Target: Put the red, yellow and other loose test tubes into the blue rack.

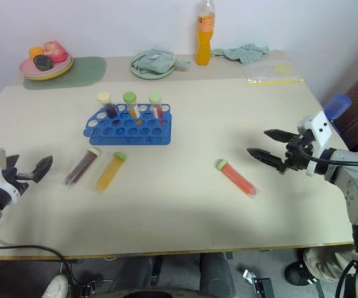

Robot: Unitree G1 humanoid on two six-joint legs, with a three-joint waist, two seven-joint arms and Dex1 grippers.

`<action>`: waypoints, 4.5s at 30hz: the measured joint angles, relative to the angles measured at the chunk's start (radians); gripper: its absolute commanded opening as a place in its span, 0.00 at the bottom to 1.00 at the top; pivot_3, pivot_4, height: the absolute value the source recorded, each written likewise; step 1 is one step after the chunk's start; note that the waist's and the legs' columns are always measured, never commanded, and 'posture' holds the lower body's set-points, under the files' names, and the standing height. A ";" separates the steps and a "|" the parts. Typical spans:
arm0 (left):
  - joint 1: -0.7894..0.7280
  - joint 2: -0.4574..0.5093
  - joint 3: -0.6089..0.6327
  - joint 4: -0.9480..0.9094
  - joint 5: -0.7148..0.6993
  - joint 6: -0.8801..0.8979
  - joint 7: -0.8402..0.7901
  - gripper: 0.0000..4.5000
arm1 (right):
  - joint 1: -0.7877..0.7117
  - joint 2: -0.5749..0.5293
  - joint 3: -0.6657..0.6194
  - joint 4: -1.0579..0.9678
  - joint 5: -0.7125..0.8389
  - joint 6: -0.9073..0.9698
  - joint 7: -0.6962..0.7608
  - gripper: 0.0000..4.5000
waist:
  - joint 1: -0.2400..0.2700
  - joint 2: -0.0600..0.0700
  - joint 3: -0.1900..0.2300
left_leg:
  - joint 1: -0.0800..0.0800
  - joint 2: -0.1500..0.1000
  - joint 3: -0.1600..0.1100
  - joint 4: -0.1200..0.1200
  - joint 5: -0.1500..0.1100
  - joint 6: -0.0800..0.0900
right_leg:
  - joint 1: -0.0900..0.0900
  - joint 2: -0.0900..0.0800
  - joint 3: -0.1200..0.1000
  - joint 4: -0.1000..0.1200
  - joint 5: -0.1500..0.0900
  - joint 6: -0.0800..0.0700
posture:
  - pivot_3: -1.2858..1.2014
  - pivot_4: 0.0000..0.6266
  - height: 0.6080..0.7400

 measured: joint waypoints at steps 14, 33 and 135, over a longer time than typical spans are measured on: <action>-0.096 -0.006 -0.010 -0.004 -0.043 -0.002 -0.003 1.00 | -0.008 -0.027 0.040 -0.057 -0.009 0.119 -0.022 0.97 | 0.001 0.000 0.000 | 0.000 0.000 0.000 0.000 0.000 0.000 | 0.000 0.000 0.000 0.000 0.000 0.000 | 0.52 0.24 1.00; -0.184 0.044 -0.578 -0.104 -0.106 -0.084 -0.421 1.00 | -0.308 -0.044 0.252 -0.411 0.170 1.005 -0.277 0.97 | 0.000 0.001 0.000 | -0.002 0.000 0.000 0.000 0.000 0.001 | -0.001 0.000 0.000 -0.002 0.000 0.000 | 0.52 0.24 1.00; -0.039 -0.007 -0.270 0.194 0.019 -0.352 -0.308 1.00 | -0.417 0.959 0.418 0.403 -0.423 -0.732 -0.588 1.00 | -0.033 0.003 0.001 | 0.000 0.000 -0.003 -0.003 0.002 -0.004 | -0.006 0.002 0.000 0.005 0.000 -0.001 | 0.52 0.24 1.00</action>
